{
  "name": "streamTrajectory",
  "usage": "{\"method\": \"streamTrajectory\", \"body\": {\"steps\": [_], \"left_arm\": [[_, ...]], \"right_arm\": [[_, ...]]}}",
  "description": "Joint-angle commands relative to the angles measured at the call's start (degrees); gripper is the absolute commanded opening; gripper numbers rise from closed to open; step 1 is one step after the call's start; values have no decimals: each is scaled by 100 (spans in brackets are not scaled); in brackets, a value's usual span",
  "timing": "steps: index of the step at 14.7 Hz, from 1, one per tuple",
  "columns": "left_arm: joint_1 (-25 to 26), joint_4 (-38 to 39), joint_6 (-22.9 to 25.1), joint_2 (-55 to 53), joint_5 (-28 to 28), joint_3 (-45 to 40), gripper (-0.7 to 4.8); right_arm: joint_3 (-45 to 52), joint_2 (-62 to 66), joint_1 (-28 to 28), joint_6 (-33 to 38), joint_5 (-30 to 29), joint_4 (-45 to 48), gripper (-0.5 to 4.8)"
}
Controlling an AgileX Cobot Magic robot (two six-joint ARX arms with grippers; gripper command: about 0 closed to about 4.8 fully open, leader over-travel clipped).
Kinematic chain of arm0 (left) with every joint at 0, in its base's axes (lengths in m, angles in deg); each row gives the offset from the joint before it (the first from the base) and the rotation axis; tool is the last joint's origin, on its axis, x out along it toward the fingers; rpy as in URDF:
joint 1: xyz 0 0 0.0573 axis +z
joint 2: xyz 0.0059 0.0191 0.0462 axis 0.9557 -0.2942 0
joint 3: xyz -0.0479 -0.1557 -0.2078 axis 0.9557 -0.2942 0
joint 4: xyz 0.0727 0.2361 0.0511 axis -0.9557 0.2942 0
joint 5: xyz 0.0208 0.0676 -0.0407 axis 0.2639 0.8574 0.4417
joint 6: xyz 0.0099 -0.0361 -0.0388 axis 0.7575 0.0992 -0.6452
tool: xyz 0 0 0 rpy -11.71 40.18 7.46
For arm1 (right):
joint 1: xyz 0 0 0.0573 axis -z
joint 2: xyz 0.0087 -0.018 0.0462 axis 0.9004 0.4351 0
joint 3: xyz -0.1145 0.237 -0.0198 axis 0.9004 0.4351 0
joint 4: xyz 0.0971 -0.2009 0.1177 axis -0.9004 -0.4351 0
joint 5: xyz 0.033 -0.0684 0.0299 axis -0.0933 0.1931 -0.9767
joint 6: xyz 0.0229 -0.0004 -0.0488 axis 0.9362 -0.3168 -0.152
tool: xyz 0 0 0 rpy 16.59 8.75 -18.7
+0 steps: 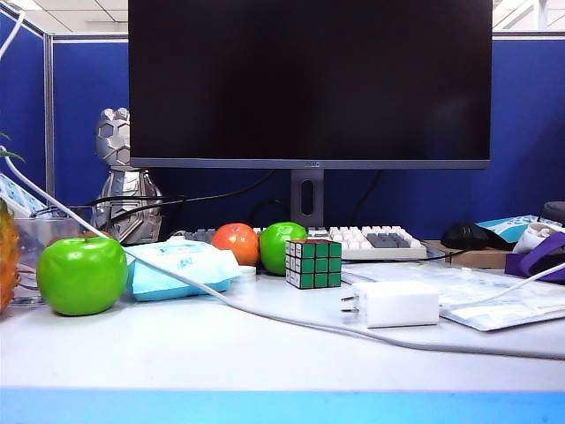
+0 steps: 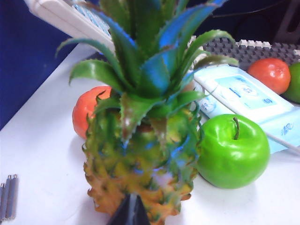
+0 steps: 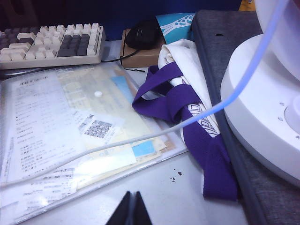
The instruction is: Pick up the Type-C charging cable and the charging base, insert one end of the Type-C charger into the corresponding slot on the base, and finally place the plugged-in charger back on the table.
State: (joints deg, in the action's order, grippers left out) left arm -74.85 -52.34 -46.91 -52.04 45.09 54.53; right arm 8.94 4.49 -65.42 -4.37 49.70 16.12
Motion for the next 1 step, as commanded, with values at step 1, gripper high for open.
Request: {"method": "streamTrajectory", "body": {"steps": [1], "left_arm": [[4,76,-15,9,20,-7,-4]], "right_arm": [[28,-9,2,20,-4,-4,-5]]}}
